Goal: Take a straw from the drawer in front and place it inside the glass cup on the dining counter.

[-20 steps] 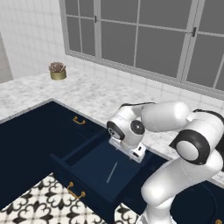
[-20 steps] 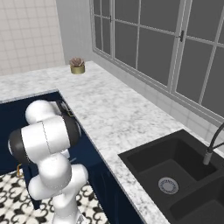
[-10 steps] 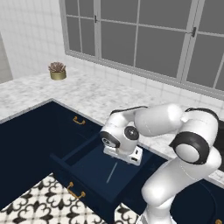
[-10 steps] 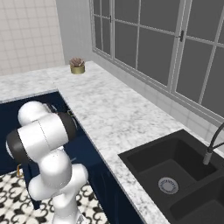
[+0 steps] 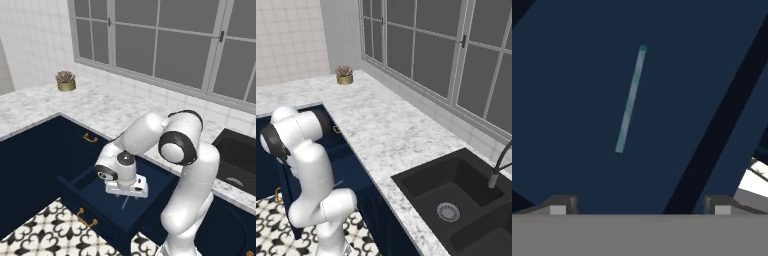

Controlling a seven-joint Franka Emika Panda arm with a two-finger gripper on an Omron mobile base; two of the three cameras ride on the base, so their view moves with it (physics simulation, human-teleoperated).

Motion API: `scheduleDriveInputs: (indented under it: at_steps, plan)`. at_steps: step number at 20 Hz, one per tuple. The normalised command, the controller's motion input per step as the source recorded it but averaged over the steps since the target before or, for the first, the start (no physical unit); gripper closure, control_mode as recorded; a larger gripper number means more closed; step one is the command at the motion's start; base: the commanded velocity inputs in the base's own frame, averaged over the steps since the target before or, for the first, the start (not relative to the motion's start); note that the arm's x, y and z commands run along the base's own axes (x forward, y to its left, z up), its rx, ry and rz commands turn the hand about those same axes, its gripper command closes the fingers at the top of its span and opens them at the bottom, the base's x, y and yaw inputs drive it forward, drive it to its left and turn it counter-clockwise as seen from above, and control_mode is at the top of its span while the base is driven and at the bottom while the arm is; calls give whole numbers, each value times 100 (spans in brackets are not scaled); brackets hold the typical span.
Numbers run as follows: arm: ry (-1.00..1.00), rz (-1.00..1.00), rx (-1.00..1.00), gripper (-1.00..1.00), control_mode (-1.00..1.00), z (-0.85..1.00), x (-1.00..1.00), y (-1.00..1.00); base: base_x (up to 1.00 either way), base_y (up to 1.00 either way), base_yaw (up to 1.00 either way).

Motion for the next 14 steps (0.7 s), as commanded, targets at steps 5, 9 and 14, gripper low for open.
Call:
scheduleDriveInputs:
  at_steps: [5,9,14]
  plan:
    - [22,2,-5,-100,-100,2,52,-1,0,0,0]
    - [10,2,0,-100,-100,8,57,-3,0,0,0]
    - [0,0,0,-100,-100,-2,13,-23,0,0,0]
